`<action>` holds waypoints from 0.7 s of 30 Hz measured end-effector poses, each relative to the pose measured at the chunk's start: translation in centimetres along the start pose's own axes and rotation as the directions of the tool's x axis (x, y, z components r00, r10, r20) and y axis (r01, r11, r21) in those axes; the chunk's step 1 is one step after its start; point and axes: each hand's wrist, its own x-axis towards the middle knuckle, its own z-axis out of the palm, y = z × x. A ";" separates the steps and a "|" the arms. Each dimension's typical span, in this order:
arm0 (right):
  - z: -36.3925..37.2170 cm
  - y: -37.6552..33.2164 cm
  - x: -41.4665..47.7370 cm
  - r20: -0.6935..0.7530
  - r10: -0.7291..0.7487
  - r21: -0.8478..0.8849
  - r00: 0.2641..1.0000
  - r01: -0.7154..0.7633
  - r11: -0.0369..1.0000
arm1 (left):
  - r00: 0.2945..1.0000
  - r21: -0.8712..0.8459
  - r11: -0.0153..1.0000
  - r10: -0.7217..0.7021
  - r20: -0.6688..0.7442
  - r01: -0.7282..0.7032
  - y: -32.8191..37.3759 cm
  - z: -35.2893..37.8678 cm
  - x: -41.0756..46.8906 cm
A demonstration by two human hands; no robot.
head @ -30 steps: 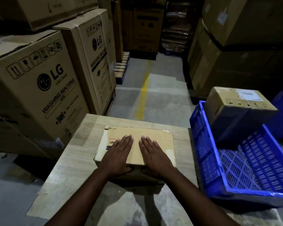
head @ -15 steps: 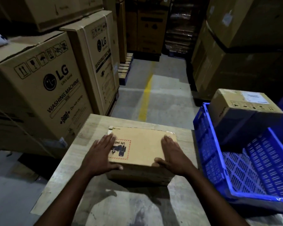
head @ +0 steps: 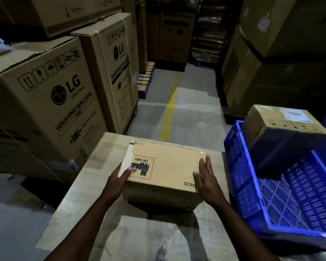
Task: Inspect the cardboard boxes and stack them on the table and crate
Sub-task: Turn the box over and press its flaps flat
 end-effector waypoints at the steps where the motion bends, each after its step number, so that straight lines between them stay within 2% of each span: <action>1: -0.1 0.0 0.1 -0.019 -0.001 0.007 1.000 0.001 1.000 | 1.000 0.003 1.000 0.030 -0.003 -0.030 0.7 0.1 0.2; 7: -0.3 0.0 0.4 -0.003 0.076 0.018 0.997 -0.076 0.997 | 0.959 0.041 0.958 0.281 0.043 -0.283 7.0 1.1 1.3; 13: 1.3 1.6 -0.5 0.062 0.164 0.089 0.984 -0.170 0.981 | 0.909 0.342 0.845 0.408 0.084 -0.411 9.1 3.0 2.3; 16: 1.2 2.6 -0.3 0.069 0.218 0.005 0.973 -0.219 0.976 | 0.854 0.418 0.752 0.499 0.146 -0.510 9.6 5.2 0.6; 19: 0.6 2.4 0.1 0.049 0.242 -0.014 0.969 -0.241 0.970 | 0.826 0.427 0.708 0.499 0.262 -0.563 8.5 5.7 0.4; 21: -0.1 0.6 0.5 0.001 0.165 0.017 0.986 -0.165 0.986 | 0.860 0.596 0.631 0.452 0.240 -0.497 7.1 4.9 1.3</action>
